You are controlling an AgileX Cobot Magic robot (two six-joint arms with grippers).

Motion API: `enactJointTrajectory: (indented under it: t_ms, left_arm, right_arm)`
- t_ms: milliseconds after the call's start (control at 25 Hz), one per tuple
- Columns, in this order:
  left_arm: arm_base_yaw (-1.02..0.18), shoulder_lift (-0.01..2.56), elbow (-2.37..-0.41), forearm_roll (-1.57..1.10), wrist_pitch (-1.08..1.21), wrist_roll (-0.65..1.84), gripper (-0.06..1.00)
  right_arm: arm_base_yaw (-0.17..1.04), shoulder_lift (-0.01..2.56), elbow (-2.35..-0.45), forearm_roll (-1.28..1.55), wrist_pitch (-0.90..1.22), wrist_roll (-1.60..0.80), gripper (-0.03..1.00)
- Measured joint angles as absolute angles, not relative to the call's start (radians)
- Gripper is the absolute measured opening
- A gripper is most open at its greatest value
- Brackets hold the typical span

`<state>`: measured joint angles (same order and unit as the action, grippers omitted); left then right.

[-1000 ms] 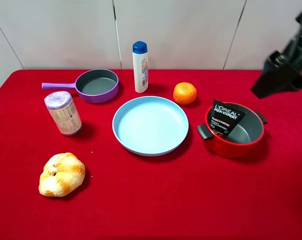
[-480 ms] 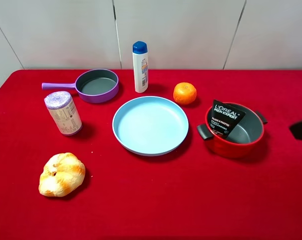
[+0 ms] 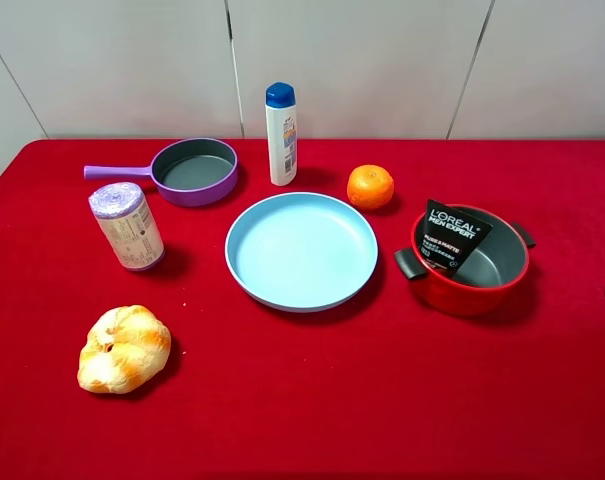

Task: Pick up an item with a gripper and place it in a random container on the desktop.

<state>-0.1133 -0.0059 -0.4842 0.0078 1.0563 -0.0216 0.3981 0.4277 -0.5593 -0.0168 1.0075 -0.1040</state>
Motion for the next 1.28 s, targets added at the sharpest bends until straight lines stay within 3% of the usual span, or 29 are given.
enactJointTrajectory:
  t_ms: [680, 1080, 1280]
  left_arm:
    - [-0.113, -0.006, -0.484, 0.008, 1.056, -0.022, 0.99]
    - [-0.113, -0.006, -0.484, 0.008, 1.056, -0.022, 0.99]
    - [-0.113, -0.006, -0.484, 0.008, 1.056, -0.022, 0.99]
  right_arm:
    - [0.394, 0.016, -0.498, -0.030, 1.017, -0.040, 0.69]
    - [0.202, -0.006, -0.496, -0.030, 1.017, -0.037, 0.69]
    - [0.174, -0.006, -0.496, -0.030, 1.017, -0.037, 0.69]
